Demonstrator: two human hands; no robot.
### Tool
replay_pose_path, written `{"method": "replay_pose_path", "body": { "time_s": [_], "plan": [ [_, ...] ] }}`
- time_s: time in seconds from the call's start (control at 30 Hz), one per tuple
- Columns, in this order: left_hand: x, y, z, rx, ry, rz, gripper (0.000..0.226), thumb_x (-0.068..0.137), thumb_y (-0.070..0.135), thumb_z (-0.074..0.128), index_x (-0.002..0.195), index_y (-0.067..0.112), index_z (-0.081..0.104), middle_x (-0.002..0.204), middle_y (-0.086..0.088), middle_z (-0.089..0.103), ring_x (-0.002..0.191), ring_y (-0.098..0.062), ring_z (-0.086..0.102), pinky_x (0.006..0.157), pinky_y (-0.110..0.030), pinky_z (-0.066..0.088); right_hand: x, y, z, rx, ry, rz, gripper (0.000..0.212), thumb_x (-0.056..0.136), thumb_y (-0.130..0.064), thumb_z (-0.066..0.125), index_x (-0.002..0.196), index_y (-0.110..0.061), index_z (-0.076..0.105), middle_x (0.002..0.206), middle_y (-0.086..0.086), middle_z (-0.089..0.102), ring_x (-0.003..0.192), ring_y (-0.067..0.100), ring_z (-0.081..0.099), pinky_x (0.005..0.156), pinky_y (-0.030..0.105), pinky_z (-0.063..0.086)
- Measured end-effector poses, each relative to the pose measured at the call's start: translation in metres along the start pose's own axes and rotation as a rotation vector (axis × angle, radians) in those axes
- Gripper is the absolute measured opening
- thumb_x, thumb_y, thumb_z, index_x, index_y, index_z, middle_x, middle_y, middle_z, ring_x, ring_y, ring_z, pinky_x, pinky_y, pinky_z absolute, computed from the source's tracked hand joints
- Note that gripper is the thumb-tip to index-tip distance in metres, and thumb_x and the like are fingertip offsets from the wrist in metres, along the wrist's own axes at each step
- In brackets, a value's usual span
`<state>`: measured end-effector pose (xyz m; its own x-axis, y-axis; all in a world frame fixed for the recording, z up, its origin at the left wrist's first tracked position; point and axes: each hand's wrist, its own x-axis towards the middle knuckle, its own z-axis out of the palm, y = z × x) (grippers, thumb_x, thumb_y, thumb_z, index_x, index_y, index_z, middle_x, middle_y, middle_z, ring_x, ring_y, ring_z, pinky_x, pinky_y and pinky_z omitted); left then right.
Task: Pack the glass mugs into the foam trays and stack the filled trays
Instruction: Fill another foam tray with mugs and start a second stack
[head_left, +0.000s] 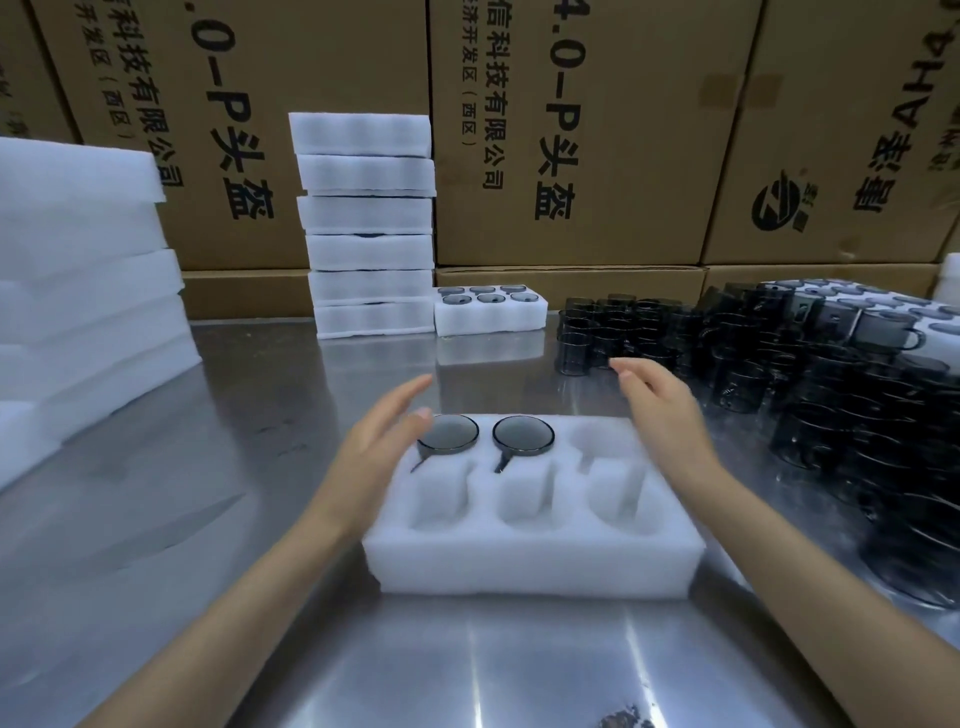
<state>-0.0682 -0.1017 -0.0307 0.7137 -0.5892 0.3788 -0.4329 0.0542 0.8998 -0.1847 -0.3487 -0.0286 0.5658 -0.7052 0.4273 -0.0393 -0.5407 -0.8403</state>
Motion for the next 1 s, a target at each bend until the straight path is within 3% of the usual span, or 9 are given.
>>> {"method": "replay_pose_path", "body": {
  "time_s": [0.1, 0.17, 0.3, 0.43, 0.57, 0.73, 0.83, 1.0],
  "plan": [
    [0.001, -0.015, -0.004, -0.059, 0.010, -0.181, 0.039, 0.094, 0.025, 0.053, 0.131, 0.032, 0.049, 0.137, 0.014, 0.048, 0.127, -0.004, 0.043, 0.100, -0.025, 0.034, 0.012, 0.033, -0.008, -0.062, 0.082, 0.155, 0.038, 0.097, -0.020, 0.042, 0.135, -0.019, 0.050, 0.139, 0.000, 0.048, 0.121, 0.017, 0.048, 0.097, 0.030, 0.039],
    [0.002, -0.019, -0.004, -0.060, -0.011, -0.229, 0.039, 0.093, 0.024, 0.054, 0.130, 0.034, 0.048, 0.135, 0.014, 0.048, 0.122, -0.002, 0.047, 0.091, -0.021, 0.037, 0.021, 0.044, -0.012, -0.039, 0.161, 0.219, 0.042, 0.097, -0.019, 0.041, 0.139, -0.017, 0.044, 0.146, 0.003, 0.039, 0.126, 0.019, 0.044, 0.095, 0.030, 0.035],
    [0.003, -0.019, -0.003, -0.086, -0.020, -0.232, 0.038, 0.091, 0.020, 0.056, 0.126, 0.036, 0.051, 0.120, 0.024, 0.054, 0.094, 0.020, 0.055, 0.069, -0.004, 0.043, 0.040, 0.051, -0.013, -0.031, 0.295, 0.262, 0.047, 0.095, -0.018, 0.043, 0.141, -0.021, 0.040, 0.149, 0.000, 0.032, 0.121, 0.021, 0.047, 0.086, 0.031, 0.037],
    [0.003, -0.019, -0.003, -0.088, -0.018, -0.215, 0.043, 0.080, 0.027, 0.065, 0.121, 0.037, 0.054, 0.116, 0.024, 0.056, 0.095, 0.018, 0.056, 0.073, -0.009, 0.044, 0.055, 0.055, -0.009, -0.057, 0.350, 0.264, 0.049, 0.094, -0.018, 0.043, 0.143, -0.020, 0.038, 0.151, -0.003, 0.031, 0.118, 0.017, 0.048, 0.094, 0.038, 0.041],
    [0.006, -0.023, -0.004, -0.064, -0.018, -0.187, 0.035, 0.082, 0.026, 0.065, 0.112, 0.042, 0.057, 0.114, 0.028, 0.056, 0.092, 0.021, 0.055, 0.066, -0.001, 0.041, 0.070, 0.063, -0.007, -0.108, 0.362, 0.245, 0.049, 0.094, -0.019, 0.043, 0.143, -0.022, 0.039, 0.155, -0.007, 0.024, 0.095, 0.002, 0.039, 0.084, 0.027, 0.030],
    [0.010, -0.030, -0.004, -0.016, -0.006, -0.175, 0.032, 0.094, 0.015, 0.051, 0.112, 0.041, 0.057, 0.118, 0.029, 0.053, 0.092, 0.026, 0.051, 0.065, 0.001, 0.039, 0.084, 0.073, -0.005, -0.151, 0.361, 0.256, 0.049, 0.093, -0.022, 0.043, 0.142, -0.024, 0.039, 0.156, -0.011, 0.018, 0.090, 0.014, 0.055, 0.076, 0.030, 0.034],
    [0.011, -0.031, -0.004, -0.023, -0.002, -0.186, 0.032, 0.094, 0.015, 0.051, 0.115, 0.038, 0.058, 0.116, 0.028, 0.055, 0.092, 0.024, 0.052, 0.064, 0.001, 0.039, 0.092, 0.078, -0.005, -0.171, 0.354, 0.265, 0.050, 0.093, -0.021, 0.042, 0.143, -0.025, 0.039, 0.156, -0.012, 0.017, 0.095, 0.021, 0.060, 0.073, 0.032, 0.036],
    [0.011, -0.030, -0.003, -0.040, 0.006, -0.190, 0.031, 0.094, 0.013, 0.051, 0.114, 0.035, 0.059, 0.112, 0.027, 0.059, 0.090, 0.021, 0.056, 0.062, 0.000, 0.040, 0.097, 0.079, -0.001, -0.258, 0.287, 0.198, 0.051, 0.094, -0.018, 0.043, 0.144, -0.025, 0.037, 0.157, -0.011, 0.013, 0.103, 0.016, 0.056, 0.079, 0.034, 0.043]
  ]
}}
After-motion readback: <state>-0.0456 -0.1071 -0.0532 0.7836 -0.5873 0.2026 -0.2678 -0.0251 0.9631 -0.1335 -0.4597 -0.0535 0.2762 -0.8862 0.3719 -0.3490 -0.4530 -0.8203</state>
